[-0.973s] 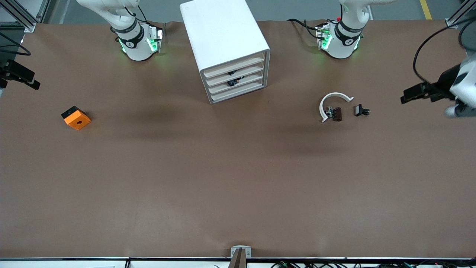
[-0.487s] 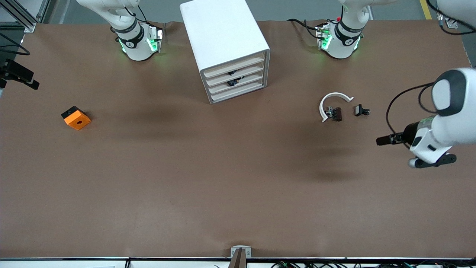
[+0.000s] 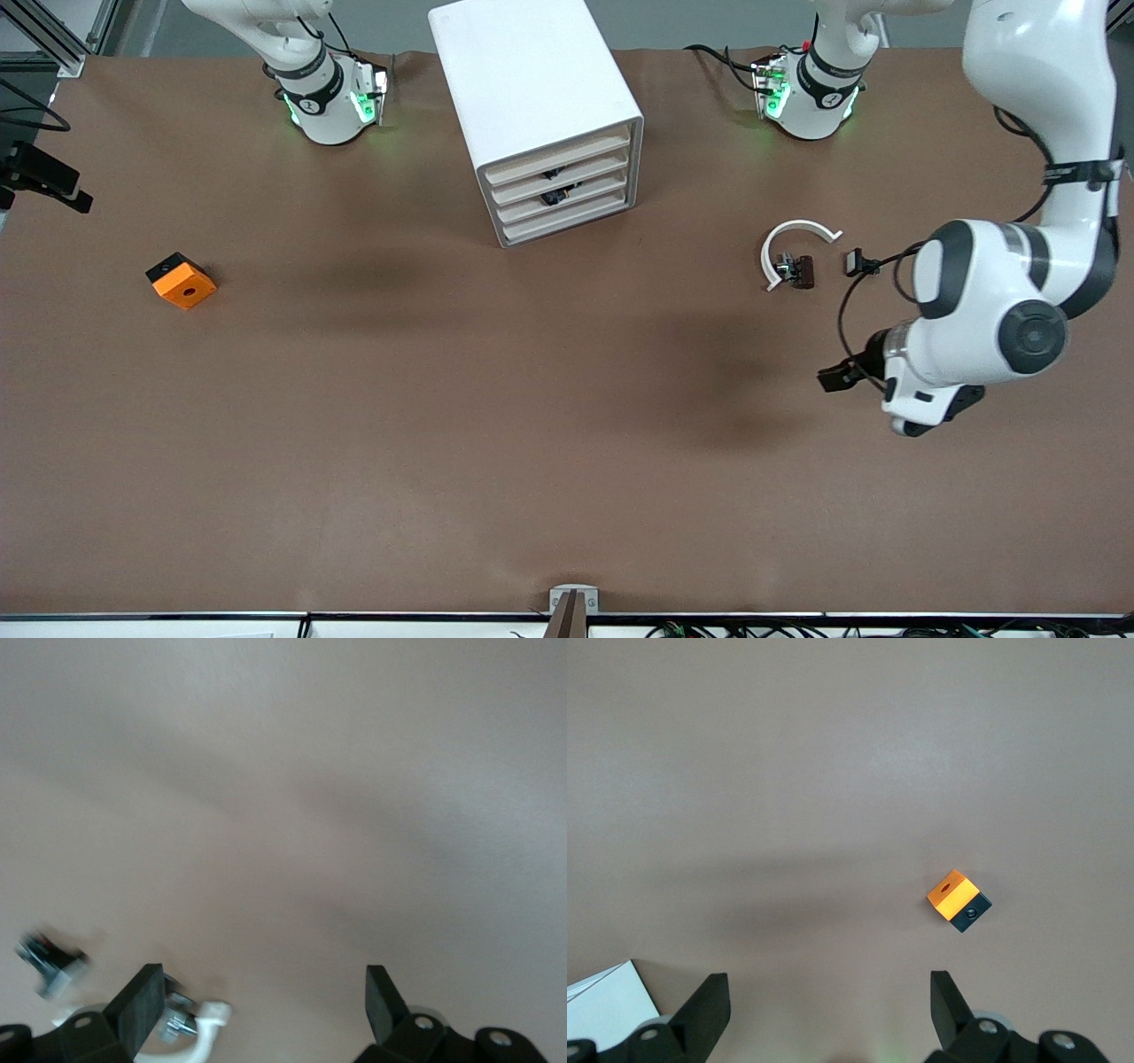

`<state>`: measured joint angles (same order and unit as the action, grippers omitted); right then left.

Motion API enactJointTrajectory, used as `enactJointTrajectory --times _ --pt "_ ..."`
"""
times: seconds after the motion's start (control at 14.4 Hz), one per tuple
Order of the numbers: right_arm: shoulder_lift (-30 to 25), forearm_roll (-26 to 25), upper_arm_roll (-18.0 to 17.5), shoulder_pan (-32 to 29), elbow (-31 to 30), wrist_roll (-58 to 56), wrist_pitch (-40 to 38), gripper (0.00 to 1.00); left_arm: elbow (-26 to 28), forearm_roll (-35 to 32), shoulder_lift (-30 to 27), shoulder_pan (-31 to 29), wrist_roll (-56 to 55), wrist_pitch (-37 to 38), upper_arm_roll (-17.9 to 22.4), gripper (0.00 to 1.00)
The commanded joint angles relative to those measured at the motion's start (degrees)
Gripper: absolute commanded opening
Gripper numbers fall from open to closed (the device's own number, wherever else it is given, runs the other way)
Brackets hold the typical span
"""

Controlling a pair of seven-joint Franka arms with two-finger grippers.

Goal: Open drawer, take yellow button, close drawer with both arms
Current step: 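Reach the left gripper to the uppermost drawer's front edge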

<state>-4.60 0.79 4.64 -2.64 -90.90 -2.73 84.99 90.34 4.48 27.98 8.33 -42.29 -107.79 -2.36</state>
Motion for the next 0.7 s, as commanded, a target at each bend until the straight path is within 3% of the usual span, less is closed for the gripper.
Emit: enactJointTrajectory --times 0.0,0.28,0.63 --pt "-0.1 0.6 -0.2 -1.0 0.8 -0.1 -0.7 1.00 -3.7 6.9 1.8 3.5 -12.9 2.1 0.0 1.00" --pt "0.6 0.4 -0.1 -1.1 0.9 -0.3 -0.5 1.00 -10.9 15.5 6.9 8.4 -31.2 14.5 0.0 1.00" --pt "3.7 0.7 -0.2 -1.1 0.7 -0.4 -0.4 1.00 -12.4 25.3 11.4 10.5 -55.2 26.6 -0.3 1.00"
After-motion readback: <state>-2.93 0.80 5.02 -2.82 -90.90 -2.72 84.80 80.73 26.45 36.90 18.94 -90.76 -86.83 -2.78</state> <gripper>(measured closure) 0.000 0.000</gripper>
